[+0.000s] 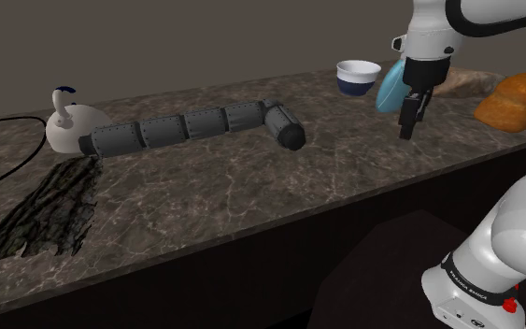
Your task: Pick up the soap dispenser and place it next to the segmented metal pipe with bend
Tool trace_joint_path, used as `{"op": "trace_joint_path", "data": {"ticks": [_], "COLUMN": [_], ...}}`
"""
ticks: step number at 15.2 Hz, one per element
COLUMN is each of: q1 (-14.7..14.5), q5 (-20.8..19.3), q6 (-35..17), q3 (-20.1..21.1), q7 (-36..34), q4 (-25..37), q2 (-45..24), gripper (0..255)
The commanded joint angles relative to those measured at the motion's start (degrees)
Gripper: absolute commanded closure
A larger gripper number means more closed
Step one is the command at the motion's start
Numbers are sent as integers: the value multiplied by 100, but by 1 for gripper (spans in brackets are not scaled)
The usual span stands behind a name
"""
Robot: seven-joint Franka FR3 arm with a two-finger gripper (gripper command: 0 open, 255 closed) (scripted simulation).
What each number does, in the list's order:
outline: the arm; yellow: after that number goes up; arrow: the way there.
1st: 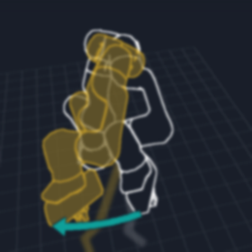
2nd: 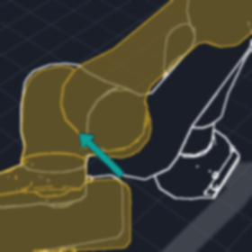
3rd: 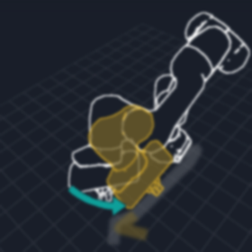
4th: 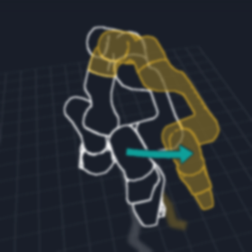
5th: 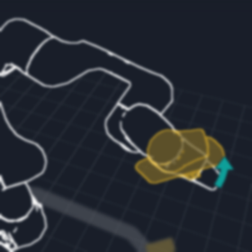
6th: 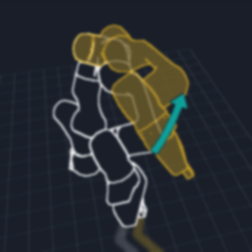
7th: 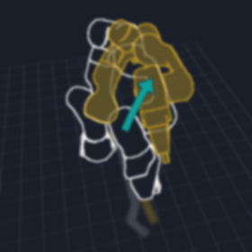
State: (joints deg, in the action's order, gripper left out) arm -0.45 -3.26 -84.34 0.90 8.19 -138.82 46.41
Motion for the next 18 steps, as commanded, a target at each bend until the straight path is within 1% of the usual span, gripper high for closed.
{"op": "trace_joint_path", "data": {"ticks": [1, 5, 10, 14, 18], "q1": [0, 31, 49, 29, -38], "q5": [0, -667, -1421, -1916, -2287], "q6": [0, -192, -570, -955, -1385], "q3": [0, -466, -1041, -1487, -1923], "q7": [0, 951, 2099, 2981, 3837], "q4": [0, 22, 206, 480, 863], "q2": [0, -97, -399, -774, -1247], "gripper": [0, 0, 0, 0, 0]}}
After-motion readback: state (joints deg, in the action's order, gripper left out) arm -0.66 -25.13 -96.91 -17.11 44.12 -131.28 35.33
